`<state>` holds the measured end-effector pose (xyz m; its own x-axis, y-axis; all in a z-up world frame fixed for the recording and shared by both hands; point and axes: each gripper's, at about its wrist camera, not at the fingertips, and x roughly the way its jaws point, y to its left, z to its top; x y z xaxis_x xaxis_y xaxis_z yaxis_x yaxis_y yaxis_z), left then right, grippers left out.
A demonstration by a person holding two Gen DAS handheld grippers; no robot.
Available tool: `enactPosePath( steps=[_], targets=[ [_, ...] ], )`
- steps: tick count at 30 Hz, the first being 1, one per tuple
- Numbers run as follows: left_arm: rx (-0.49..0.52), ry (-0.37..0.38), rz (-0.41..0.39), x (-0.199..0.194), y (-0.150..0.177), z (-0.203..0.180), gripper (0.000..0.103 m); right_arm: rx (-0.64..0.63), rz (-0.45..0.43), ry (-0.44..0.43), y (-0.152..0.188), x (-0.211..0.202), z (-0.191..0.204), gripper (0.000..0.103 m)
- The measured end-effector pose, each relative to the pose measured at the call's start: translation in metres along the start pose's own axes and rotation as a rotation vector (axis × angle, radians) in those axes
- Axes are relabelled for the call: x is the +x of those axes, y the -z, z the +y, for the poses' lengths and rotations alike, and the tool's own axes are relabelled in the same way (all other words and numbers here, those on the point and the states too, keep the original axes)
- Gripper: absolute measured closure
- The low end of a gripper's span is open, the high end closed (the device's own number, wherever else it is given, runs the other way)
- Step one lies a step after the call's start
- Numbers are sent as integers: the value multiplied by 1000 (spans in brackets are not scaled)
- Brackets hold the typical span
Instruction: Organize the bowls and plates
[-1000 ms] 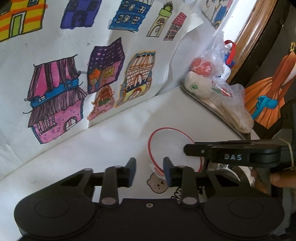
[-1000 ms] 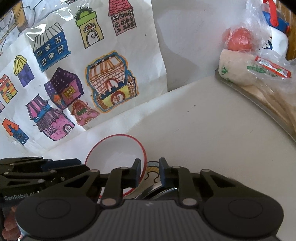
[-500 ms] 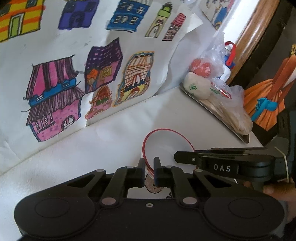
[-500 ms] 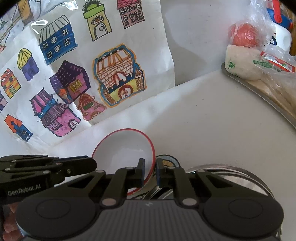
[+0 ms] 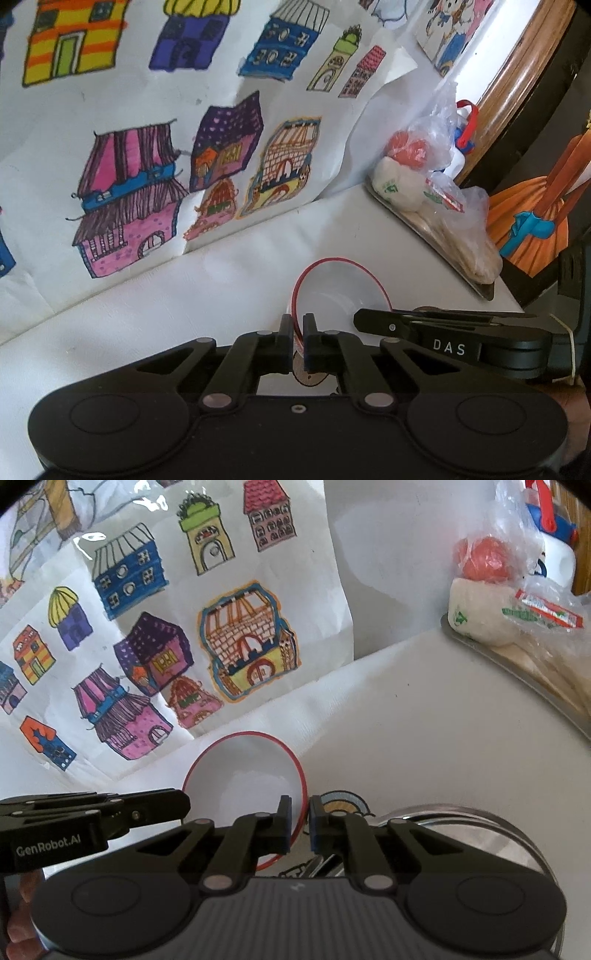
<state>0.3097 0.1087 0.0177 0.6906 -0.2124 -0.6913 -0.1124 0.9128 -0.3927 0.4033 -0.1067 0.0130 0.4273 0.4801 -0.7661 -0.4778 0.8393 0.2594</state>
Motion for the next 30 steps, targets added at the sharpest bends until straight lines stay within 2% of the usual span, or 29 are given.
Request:
enactPosePath(
  steps=[13,21,30],
  targets=[
    [29,33,-36,-30,3,-14,100,10,-63,4,6,-43,10,93],
    [70,87,-59,-65,13,-38,100,33,-106,22,25,-97,19,92],
    [135,143,-65,-108,38,-65,100,37,-123,77,60,-156,34,90]
  ],
)
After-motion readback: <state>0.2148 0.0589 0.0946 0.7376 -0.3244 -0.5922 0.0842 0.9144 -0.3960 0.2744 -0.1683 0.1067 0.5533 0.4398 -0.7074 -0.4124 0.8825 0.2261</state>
